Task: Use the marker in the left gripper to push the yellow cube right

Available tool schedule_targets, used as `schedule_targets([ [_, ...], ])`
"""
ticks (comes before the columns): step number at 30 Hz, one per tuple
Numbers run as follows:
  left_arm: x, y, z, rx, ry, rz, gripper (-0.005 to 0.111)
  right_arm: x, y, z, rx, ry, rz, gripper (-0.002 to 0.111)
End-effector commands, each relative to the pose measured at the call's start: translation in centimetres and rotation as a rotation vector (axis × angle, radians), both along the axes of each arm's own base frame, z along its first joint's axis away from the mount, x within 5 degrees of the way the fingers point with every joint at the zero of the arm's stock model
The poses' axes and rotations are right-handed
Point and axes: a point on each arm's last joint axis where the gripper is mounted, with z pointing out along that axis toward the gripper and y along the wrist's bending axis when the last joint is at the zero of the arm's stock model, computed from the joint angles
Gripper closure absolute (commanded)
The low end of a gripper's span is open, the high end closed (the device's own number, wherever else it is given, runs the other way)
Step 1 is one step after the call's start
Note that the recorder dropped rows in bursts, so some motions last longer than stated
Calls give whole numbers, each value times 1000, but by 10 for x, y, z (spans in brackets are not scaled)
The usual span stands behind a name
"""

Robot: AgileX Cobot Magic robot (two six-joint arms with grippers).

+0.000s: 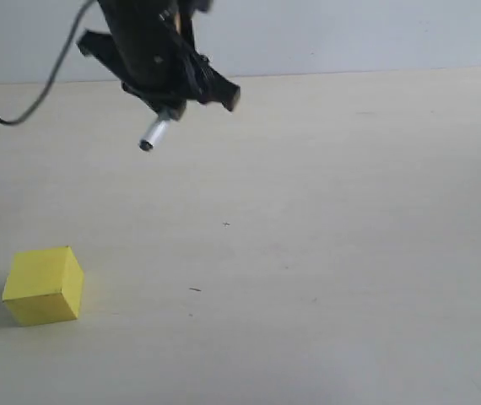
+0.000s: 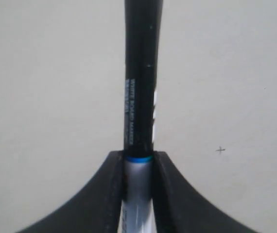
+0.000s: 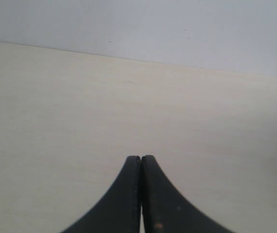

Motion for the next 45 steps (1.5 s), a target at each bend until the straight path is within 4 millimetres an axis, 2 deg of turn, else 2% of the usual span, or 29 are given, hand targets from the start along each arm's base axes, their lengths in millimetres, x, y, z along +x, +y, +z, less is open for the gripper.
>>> schedule_targets([
  [1,-36,45,61,27,-91,-50,107,0,0,0,4,-11,-6,108],
  [3,-52,74,78,29,-113,-44,107,0,0,0,4,-11,-6,108],
  [5,-68,108,85,47,-111,-4,107,0,0,0,4,-11,-6,108],
  [10,-105,183,77,92,-84,143,107,0,0,0,4,-11,-6,108],
  [13,-126,209,70,29,-149,233,107,0,0,0,4,-11,-6,108],
  [18,-148,222,53,46,-156,259,107,0,0,0,4,-11,-6,108],
  [21,-150,224,42,45,-154,298,107,0,0,0,4,-11,-6,108],
  [25,-147,221,29,-76,-193,420,107,0,0,0,4,-11,-6,108],
  [28,-147,218,20,-109,-180,415,107,0,0,0,4,-11,-6,108],
  [36,-157,219,14,-68,-56,425,107,0,0,0,4,-11,-6,108],
  [45,-157,219,15,-48,-61,375,107,0,0,0,4,-11,-6,108],
])
